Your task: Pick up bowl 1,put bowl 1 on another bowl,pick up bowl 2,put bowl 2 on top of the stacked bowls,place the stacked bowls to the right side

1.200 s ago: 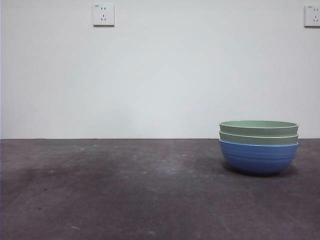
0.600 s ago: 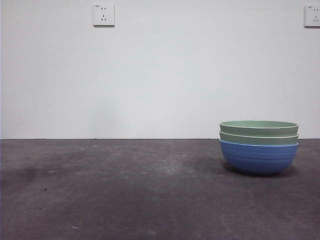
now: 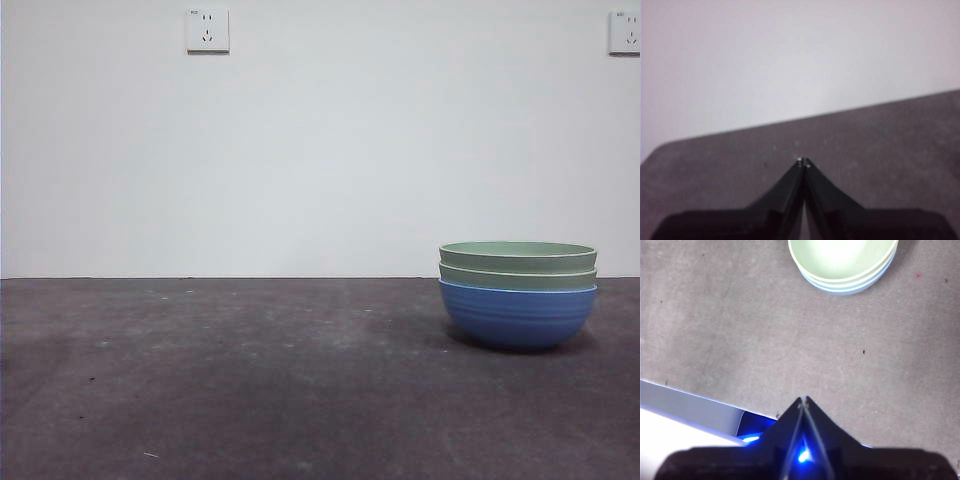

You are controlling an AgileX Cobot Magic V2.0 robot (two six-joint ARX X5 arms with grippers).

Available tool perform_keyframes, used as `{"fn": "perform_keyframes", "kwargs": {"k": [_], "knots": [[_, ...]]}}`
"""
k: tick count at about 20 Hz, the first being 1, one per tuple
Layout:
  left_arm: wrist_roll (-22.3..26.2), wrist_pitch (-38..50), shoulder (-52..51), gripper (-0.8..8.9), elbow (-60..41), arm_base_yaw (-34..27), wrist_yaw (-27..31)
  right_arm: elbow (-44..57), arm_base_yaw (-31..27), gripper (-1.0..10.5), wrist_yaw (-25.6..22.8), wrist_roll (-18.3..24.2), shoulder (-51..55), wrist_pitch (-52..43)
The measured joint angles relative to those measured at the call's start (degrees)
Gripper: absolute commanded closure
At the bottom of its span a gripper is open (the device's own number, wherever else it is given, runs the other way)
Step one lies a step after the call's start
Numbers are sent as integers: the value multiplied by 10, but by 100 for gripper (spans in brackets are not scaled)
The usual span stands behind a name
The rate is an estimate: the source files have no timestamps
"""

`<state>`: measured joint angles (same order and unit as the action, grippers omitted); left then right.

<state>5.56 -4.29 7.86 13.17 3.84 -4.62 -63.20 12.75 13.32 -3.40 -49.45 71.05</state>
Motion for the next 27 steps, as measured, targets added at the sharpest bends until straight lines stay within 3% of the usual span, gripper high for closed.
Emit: {"fn": "perform_keyframes", "kwargs": {"k": [8,15,27], "knots": [[-3,16,-75,817,-117,0,0,0,0,942,0,0,0,0],[-22,-59,-76,817,-121,0,0,0,0,942,0,0,0,0],[-26,-59,-76,817,-121,0,0,0,0,942,0,0,0,0]]}}
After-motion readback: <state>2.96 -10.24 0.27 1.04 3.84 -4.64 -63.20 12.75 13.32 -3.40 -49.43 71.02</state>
